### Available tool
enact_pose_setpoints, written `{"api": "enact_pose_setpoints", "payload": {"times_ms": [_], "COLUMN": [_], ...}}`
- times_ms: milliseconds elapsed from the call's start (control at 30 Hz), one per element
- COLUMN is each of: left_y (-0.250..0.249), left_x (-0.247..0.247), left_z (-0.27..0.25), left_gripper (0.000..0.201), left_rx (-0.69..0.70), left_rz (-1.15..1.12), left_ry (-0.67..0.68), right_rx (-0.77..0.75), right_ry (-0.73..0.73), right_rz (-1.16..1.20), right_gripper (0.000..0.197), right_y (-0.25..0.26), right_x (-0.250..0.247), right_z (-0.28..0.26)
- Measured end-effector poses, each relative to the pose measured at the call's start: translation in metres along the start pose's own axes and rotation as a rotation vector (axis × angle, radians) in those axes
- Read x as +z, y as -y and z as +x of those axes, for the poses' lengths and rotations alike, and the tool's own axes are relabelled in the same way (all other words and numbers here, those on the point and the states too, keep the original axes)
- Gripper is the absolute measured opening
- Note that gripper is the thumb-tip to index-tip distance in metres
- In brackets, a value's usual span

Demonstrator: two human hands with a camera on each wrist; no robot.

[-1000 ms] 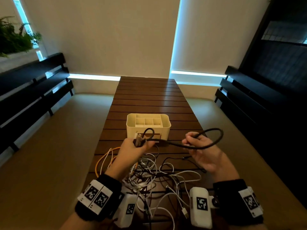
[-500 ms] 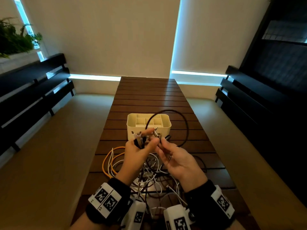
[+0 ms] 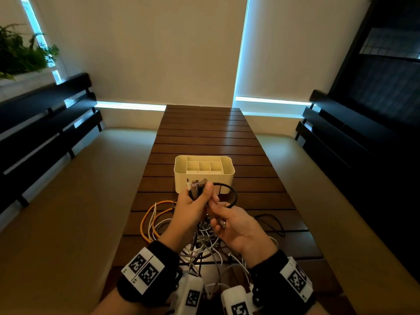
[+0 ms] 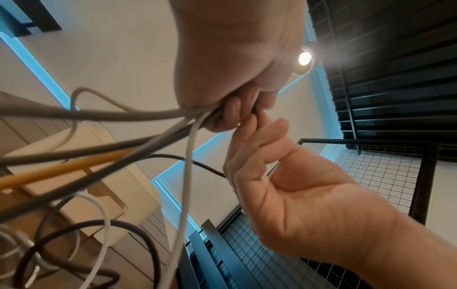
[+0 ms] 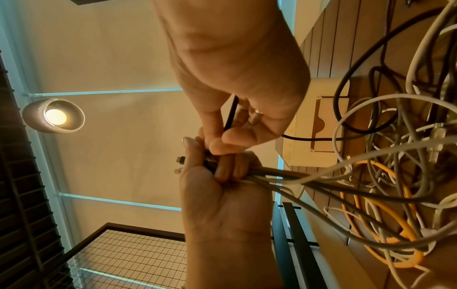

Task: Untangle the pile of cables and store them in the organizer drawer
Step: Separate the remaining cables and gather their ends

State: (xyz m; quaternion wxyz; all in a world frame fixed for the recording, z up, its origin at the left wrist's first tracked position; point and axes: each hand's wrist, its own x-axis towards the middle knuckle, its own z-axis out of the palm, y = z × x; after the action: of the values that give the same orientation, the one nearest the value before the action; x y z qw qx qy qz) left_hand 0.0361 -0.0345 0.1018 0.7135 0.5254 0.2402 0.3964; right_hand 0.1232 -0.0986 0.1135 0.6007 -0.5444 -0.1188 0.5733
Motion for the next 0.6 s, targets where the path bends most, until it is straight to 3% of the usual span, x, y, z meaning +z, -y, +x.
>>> {"api": "enact_pose_setpoints", "payload": {"times_ms": [67, 133, 200, 267, 333, 400, 600], "left_y": [-0.002, -0.003, -0.005, -0.004, -0.003, -0.004, -0.005], "left_x": [0.0, 0.0, -0.001, -0.004, -0.005, -0.005, -0.004], "left_z": [-0.002, -0.003, -0.003, -0.002, -0.002, -0.003, -0.003], "left_gripper": [0.03, 0.027, 0.017, 0.009, 0.008, 0.007, 0.023], "left_rx": [0.019, 0.032, 0.022, 0.004, -0.026, -0.085, -0.189], "left_rz": [0.001, 0.025, 0.088, 0.14, 0.169, 0.174, 0.259], "left_ry": [0.014, 0.006, 0.001, 0.043, 0.081, 0.12, 0.176], "right_rx": [0.014, -0.028, -0.191, -0.457, -0.587, -0.614, -0.793], "right_ry": [0.0, -0.094, -0.335, -0.427, -0.199, 0.005, -0.051], "right_rz": [-0.038, -0.032, 0.045, -0.043, -0.372, -0.61, -0.985], "right_gripper": [0.008, 0.03, 0.048, 0.045, 0.026, 0.014, 0.008], "right_y": [0.0, 0.0, 0.005, 0.015, 0.022, 0.025, 0.032], "right_x": [0.001, -0.002, -0.009, -0.013, -0.011, -0.008, -0.008], "right_z": [-0.003, -0.001, 0.0, -0.003, -0.007, -0.011, -0.008]}}
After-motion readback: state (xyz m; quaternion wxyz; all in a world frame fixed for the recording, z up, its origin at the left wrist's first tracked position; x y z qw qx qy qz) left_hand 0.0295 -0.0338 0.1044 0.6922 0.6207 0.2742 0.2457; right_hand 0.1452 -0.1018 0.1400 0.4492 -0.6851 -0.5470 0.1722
